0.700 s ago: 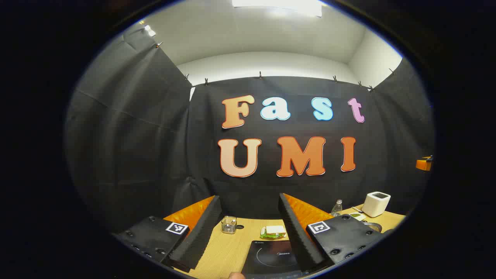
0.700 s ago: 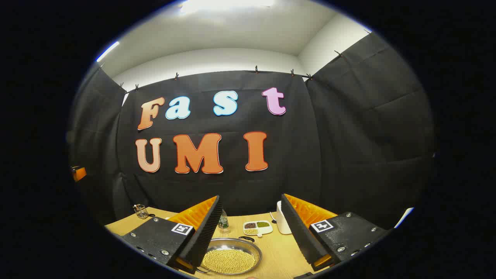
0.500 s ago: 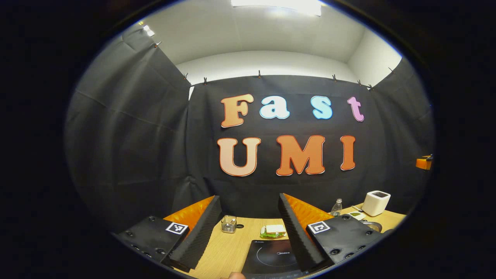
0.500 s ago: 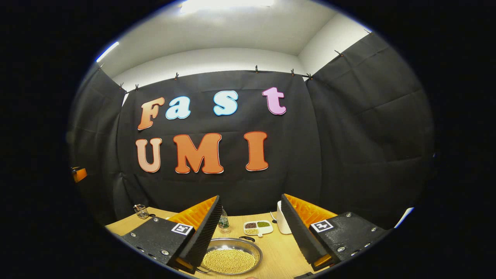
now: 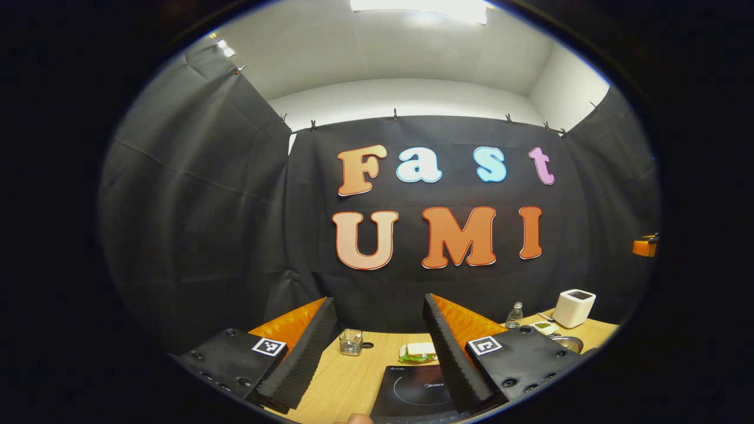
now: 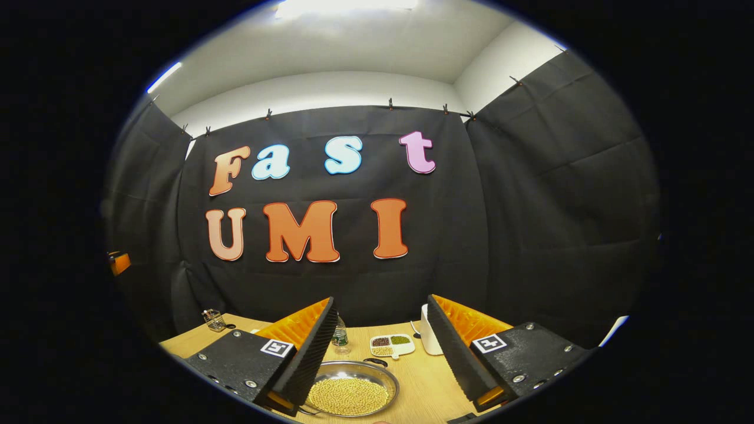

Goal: First push the handle of the pot to place it horizontally, then grasp the pot with both hands and set it on the induction cooktop.

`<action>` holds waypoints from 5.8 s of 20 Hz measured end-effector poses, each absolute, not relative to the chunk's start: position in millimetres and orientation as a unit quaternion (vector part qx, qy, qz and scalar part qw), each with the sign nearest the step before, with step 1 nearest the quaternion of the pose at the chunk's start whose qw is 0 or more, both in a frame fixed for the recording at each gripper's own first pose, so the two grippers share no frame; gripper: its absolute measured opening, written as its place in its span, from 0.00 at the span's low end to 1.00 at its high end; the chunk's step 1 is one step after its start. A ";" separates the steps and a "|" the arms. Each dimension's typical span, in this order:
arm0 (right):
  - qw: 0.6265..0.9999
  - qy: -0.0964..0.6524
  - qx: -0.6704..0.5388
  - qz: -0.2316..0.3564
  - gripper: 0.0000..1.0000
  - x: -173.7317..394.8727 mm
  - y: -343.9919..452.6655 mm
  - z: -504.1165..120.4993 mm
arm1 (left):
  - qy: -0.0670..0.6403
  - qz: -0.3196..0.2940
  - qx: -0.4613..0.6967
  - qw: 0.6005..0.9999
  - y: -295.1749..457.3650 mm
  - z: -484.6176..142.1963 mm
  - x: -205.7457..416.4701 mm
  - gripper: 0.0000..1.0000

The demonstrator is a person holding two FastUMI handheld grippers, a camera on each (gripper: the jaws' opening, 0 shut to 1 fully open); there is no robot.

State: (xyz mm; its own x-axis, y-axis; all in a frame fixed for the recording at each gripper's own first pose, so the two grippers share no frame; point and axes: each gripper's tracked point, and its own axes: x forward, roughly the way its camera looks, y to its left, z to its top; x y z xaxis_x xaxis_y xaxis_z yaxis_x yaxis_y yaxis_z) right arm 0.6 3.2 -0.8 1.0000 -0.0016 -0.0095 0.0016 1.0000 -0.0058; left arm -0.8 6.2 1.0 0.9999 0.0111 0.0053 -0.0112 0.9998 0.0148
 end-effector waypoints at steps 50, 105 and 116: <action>0.930 0.317 -0.099 0.156 0.00 -81.1 112.2 -330.7 | 0.049 0.015 -0.003 0.999 27.8 -52.5 -13.4 0.98; 0.919 0.346 0.027 0.188 0.00 13.5 274.9 -382.5 | 0.081 0.028 0.000 0.996 57.2 -83.6 -14.2 0.98; 0.934 0.327 0.042 0.141 0.00 46.8 263.1 -385.9 | 0.090 0.025 0.006 0.996 49.3 -93.3 -21.1 0.97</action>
